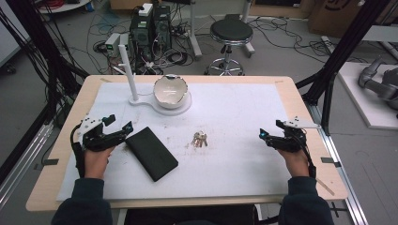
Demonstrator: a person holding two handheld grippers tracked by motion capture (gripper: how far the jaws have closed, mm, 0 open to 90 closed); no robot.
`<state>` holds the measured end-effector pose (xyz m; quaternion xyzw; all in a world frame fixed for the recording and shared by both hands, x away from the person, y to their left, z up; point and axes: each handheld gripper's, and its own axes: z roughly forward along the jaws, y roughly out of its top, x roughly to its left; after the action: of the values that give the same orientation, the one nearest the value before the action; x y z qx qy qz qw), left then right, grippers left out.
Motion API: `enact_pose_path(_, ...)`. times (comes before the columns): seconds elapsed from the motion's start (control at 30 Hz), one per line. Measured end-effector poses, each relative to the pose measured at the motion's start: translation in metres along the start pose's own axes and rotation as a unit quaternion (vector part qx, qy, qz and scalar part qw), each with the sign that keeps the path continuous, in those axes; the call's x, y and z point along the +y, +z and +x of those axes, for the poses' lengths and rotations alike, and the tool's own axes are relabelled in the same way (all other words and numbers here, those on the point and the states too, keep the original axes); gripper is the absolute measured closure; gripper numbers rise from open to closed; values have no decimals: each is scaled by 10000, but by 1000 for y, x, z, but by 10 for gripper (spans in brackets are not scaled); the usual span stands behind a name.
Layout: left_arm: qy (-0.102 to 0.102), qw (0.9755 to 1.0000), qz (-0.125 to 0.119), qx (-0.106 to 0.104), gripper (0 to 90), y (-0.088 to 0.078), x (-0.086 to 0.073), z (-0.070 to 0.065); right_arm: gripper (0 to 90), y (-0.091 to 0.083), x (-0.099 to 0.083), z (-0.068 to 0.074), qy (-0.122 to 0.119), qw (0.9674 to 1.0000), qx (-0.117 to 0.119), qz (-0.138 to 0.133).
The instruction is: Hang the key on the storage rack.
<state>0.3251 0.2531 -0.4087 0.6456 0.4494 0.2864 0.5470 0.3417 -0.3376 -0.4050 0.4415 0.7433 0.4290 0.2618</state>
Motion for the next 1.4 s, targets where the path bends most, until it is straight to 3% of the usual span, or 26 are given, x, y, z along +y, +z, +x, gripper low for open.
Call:
enact_pose_path(0.47, -96, 9998, -69, -141, 209, 5, 1, -4, 211, -3, -3, -3, 71, 10000, -23, -28)
enact_pose_path(0.53, -175, 9994, -36, -306, 195, 9, 4, -12, 212, -4, -3, -1, 23, 10000, -46, -24)
enact_pose_path(0.63, -85, 9990, 31, -447, 195, 14, 8, -22, 212, -7, -4, 0, 25, 10000, -55, -36)
enact_pose_path(0.67, 31, 9981, 144, -595, 198, 23, 10, -32, 212, -10, -4, 1, 12, 10000, -73, -65)
enact_pose_path(0.7, 70, 9971, 205, -733, 227, 28, 12, -37, 211, -11, -4, 1, 18, 9999, -87, -71)
enact_pose_path(0.73, 70, 9971, 205, -733, 276, 28, 12, -37, 212, -11, -4, 0, 18, 9999, -93, -71)
enact_pose_path(0.77, 144, 9948, 322, -952, 319, 39, 15, -48, 212, -10, -4, 0, 50, 9999, -89, -73)
enact_pose_path(0.8, 144, 9948, 322, -952, 362, 39, 15, -48, 212, -10, -4, -1, 57, 9999, -80, -80)
enact_pose_path(0.83, 177, 9931, 381, -1091, 362, 45, 17, -55, 212, -10, -4, -1, 57, 9999, -80, -80)
enact_pose_path(0.87, 248, 9897, 536, -1302, 424, 59, 21, -68, 212, -8, -3, 0, 0, 10000, -47, -76)
enact_pose_path(0.9, 248, 9897, 536, -1302, 436, 59, 21, -68, 212, -8, -3, 0, 0, 10000, -47, -76)
enact_pose_path(0.97, 309, 9843, 861, -1509, 444, 78, 22, -82, 212, -5, -3, 1, -18, 10000, 11, -37)
enact_pose_path(1.0, 359, 9796, 1083, -1656, 447, 93, 21, -92, 212, -4, -3, 1, -20, 10000, 25, -14)
enact_pose_path(1.03, 359, 9796, 1083, -1656, 461, 93, 21, -92, 212, -3, -3, 1, -25, 10000, 34, -29)
enact_pose_path(1.07, 297, 9746, 1303, -1798, 471, 110, 20, -103, 212, -3, -3, 1, -8, 10000, 41, -11)
enact_pose_path(1.1, 297, 9746, 1303, -1798, 473, 110, 20, -103, 212, -3, -3, 1, -8, 10000, 41, -11)
enact_pose_path(1.17, 248, 9704, 1441, -1924, 502, 125, 19, -112, 212, -1, -2, 1, -27, 10000, 52, 0)
enact_pose_path(1.2, 210, 9665, 1667, -1941, 503, 140, 15, -119, 212, -1, -2, 1, -21, 10000, 58, 2)
enact_pose_path(1.23, 210, 9665, 1667, -1941, 506, 140, 15, -119, 212, -1, -2, 1, -21, 10000, 58, 2)
enact_pose_path(1.3, 128, 9615, 1861, -2019, 526, 153, 11, -125, 212, 0, -2, 1, -20, 10000, 76, 24)
enact_pose_path(1.33, 170, 9576, 1988, -2077, 545, 163, 7, -129, 212, 0, -2, 1, -11, 10000, 78, 28)
enact_pose_path(1.4, 202, 9543, 2123, -2091, 567, 171, 4, -133, 212, 0, -2, 1, -29, 10000, 83, 27)
